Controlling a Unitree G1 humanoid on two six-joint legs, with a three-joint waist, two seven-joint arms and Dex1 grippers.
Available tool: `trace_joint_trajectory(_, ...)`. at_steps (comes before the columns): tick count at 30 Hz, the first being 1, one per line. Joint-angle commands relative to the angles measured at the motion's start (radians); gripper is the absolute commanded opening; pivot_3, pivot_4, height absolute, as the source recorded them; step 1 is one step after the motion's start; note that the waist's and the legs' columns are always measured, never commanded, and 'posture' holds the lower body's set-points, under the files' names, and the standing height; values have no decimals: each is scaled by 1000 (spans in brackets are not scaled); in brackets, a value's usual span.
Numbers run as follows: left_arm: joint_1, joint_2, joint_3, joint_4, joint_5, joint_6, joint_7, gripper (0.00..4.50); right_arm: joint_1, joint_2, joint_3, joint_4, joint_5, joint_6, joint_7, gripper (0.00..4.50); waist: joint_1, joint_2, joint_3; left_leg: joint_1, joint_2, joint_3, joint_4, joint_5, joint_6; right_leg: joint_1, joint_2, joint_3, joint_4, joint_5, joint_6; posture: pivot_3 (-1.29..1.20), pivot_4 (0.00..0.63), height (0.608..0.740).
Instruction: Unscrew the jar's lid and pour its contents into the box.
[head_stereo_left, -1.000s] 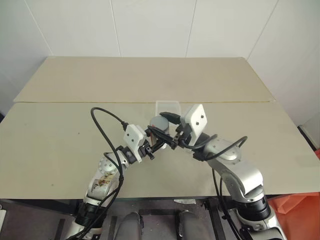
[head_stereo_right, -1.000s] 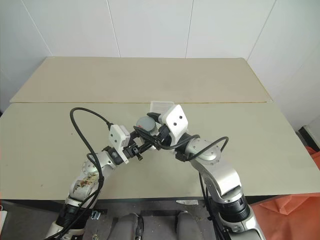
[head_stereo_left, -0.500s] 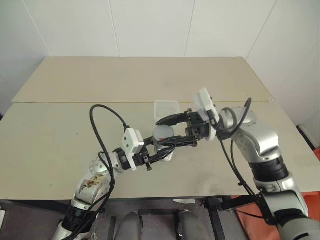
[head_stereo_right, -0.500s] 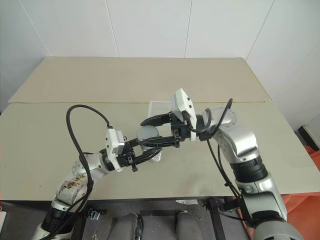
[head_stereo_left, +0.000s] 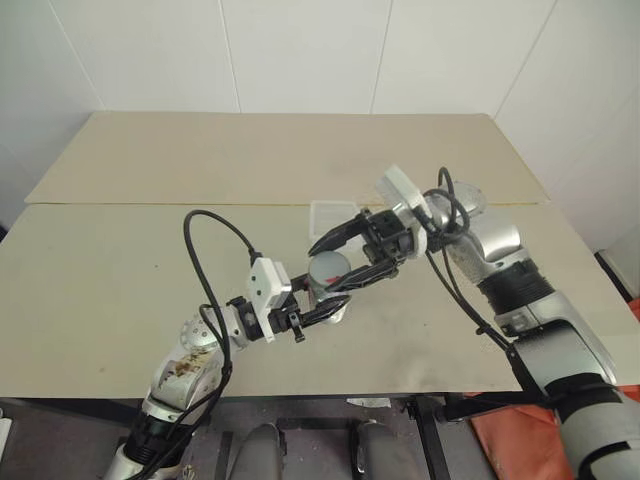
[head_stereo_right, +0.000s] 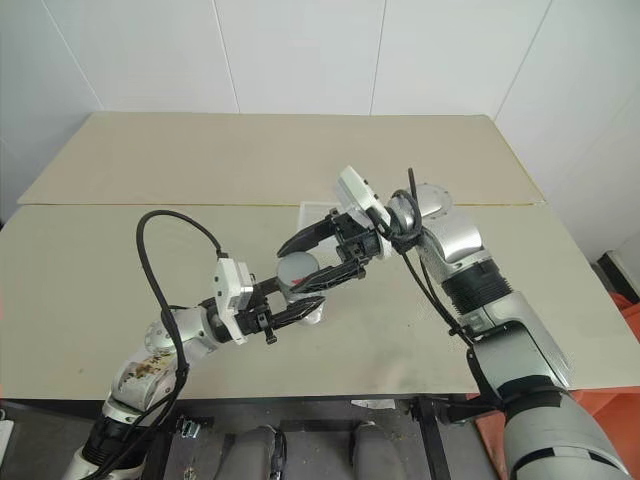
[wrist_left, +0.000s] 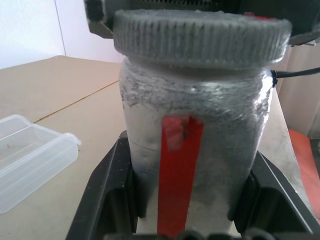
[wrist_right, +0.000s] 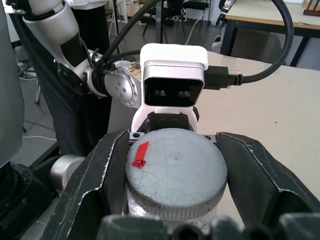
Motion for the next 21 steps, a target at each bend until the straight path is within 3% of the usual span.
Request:
trace_joint_trajectory(1, 0, -12, -3, -67, -33, -23, -16, 1938, -30, -49, -21, 13, 43, -23, 46, 3698, 1, 0, 0, 0, 0, 0, 0, 0, 0, 0, 0, 0, 0, 0, 0, 0, 150, 740)
trace_joint_trajectory(3, 7, -14, 1, -66, -34, -21, -16, 1938, -14, -72, -50, -6, 76, -23, 46, 4362, 2, 0, 0, 0, 0, 0, 0, 0, 0, 0, 0, 0, 0, 0, 0, 0, 150, 740)
trace_joint_trajectory(4, 12, -17, 5, -64, -39, -17, -14, 1938, -2, -85, -70, -20, 91, -24, 46, 4475, 2, 0, 0, 0, 0, 0, 0, 0, 0, 0, 0, 0, 0, 0, 0, 0, 150, 740)
trace_joint_trajectory(11, 12, -17, 21, -35, -48, -20, -18, 1938, 148, -189, -234, -174, 95, -7, 29, 4475, 2, 0, 0, -1, 0, 0, 0, 0, 0, 0, 0, 0, 0, 0, 0, 0, 150, 740)
trace_joint_trajectory(14, -7, -14, 6, 4, -6, -48, -23, 1938, 251, -206, -307, -352, 58, 56, -151, 4475, 2, 0, 0, 0, 0, 0, 0, 0, 0, 0, 1, 0, 0, -2, 2, 0, 150, 740)
trace_joint_trajectory(18, -44, -32, -14, 62, 70, -80, 19, 1938, 395, -176, -394, -643, 24, 237, -556, 4475, -1, 0, 0, 0, 1, 0, 0, 0, 0, -1, 1, 1, 2, -3, 4, 0, 150, 740)
trace_joint_trajectory(21, -67, -58, -13, 103, 108, -113, 51, 1938, 522, -136, -421, -846, -21, 296, -762, 4475, 5, 0, 0, 0, 1, 0, 0, 0, 0, -2, 1, 1, 2, -3, 5, 0, 150, 740)
